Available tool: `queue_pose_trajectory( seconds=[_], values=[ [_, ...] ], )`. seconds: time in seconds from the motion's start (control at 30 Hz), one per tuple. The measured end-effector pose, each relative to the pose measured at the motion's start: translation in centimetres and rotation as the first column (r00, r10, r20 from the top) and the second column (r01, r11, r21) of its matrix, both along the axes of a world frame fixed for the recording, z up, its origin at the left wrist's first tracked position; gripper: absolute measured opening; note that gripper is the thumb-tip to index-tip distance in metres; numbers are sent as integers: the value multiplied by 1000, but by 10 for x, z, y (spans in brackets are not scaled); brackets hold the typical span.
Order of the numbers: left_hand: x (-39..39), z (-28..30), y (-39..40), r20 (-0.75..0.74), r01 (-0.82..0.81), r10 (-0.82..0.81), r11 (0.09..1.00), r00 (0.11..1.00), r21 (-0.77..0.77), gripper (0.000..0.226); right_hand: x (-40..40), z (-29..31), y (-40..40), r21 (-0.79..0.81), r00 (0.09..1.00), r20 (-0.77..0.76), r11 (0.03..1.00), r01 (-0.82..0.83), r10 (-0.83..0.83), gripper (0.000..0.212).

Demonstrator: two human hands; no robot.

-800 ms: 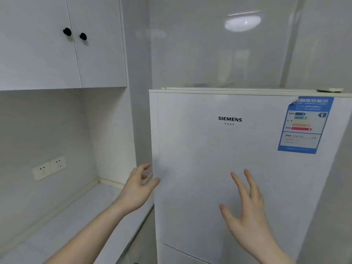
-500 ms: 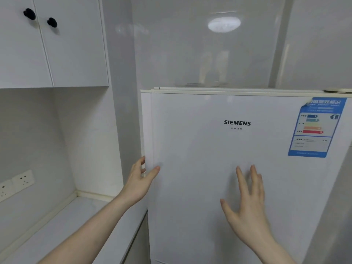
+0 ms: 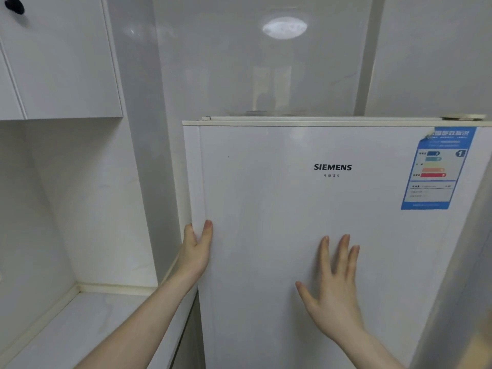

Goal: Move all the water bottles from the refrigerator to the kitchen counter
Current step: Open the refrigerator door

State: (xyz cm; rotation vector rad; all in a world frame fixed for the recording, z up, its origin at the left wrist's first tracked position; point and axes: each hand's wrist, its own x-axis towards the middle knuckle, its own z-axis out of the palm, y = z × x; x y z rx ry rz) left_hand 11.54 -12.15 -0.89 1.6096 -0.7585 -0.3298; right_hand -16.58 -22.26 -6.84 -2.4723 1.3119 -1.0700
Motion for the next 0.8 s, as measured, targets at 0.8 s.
queue_pose_trajectory(
  seconds=[0.8],
  values=[
    [-37,-2,42,-9,-115,115,993,993,-24,36,-13,2,15,36,997,-66,998,-44,46,120]
  ],
)
